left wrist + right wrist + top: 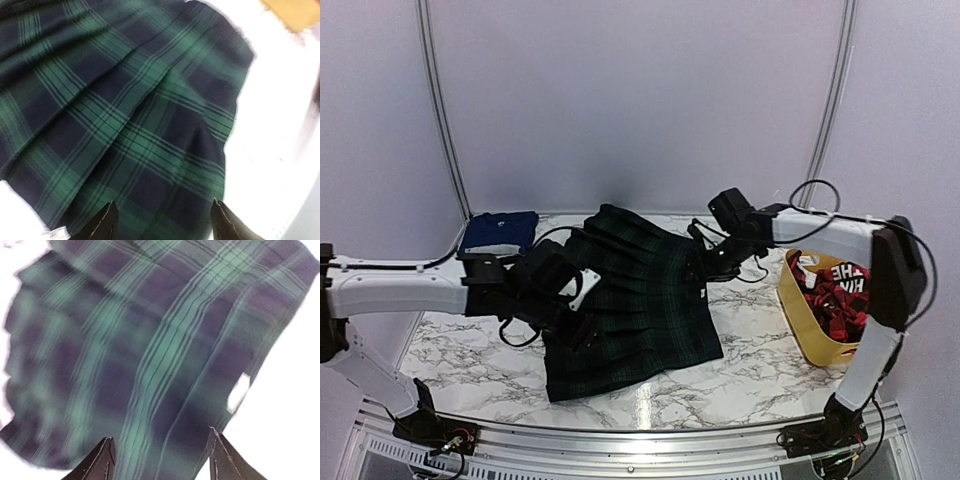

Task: Fold and stack the mixed laundry pile
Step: Rotate the flattened skirt at the center of the board, then fold the flattened skirt at the center of the board.

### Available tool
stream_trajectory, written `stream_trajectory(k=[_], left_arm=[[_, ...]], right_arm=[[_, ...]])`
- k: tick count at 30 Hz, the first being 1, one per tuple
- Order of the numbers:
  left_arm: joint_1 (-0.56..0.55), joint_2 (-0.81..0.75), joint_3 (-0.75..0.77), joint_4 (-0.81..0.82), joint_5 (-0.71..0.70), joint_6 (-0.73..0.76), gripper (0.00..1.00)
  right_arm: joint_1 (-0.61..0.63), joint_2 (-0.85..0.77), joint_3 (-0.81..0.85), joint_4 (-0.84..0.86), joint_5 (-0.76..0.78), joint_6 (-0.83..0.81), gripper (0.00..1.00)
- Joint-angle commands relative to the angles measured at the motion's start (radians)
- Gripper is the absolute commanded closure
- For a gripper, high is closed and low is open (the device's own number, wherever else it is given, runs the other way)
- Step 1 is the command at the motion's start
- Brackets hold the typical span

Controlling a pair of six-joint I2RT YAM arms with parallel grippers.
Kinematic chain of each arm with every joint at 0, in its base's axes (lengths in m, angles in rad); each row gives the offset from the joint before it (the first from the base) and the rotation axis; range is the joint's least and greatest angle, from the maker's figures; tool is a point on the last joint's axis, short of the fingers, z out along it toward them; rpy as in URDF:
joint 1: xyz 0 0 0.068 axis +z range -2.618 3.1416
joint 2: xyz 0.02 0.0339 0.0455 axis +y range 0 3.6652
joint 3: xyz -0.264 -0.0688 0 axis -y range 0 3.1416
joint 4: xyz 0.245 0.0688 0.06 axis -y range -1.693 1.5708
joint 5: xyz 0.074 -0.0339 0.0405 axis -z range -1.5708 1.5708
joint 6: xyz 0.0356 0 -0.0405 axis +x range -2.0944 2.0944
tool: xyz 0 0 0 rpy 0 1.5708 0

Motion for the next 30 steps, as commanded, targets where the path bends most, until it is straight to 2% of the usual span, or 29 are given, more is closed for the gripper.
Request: stream_trajectory(k=[1,5,8,17,20,26,30], left_arm=[[-0.036,-0.174,-0.085,-0.05,0.024,0.103,0.31],[-0.085,-0.241,-0.149,-0.05,-0.039,0.167,0.29],[-0.103,-0.227,-0.183,-0.053,-0.083,0.197,0.29],[-0.195,-0.073,-0.181,-0.046,-0.14,0.232,0.27],[-0.221,-0.004,-0.18,-0.042,-0.174,0.245,0.3],[-0.233,-0.013,-0.197,-0.043,-0.172,0.24,0.55],[-0.235,-0.07,-0.203,-0.05,-0.169,0.24,0.76]], right_arm=[[0.004,-0.255,-0.224,0.051,-0.111,0.128,0.4],[0.007,-0.384,-0.398,0.076,-0.145,0.21,0.38],[0.009,-0.435,-0.491,0.112,-0.158,0.246,0.39],[0.022,-0.397,-0.67,0.213,-0.142,0.26,0.42],[0.029,-0.381,-0.696,0.246,-0.152,0.261,0.63],[0.046,-0.399,-0.733,0.249,-0.208,0.28,1.0],[0.045,-0.485,-0.764,0.192,-0.208,0.3,1.0]])
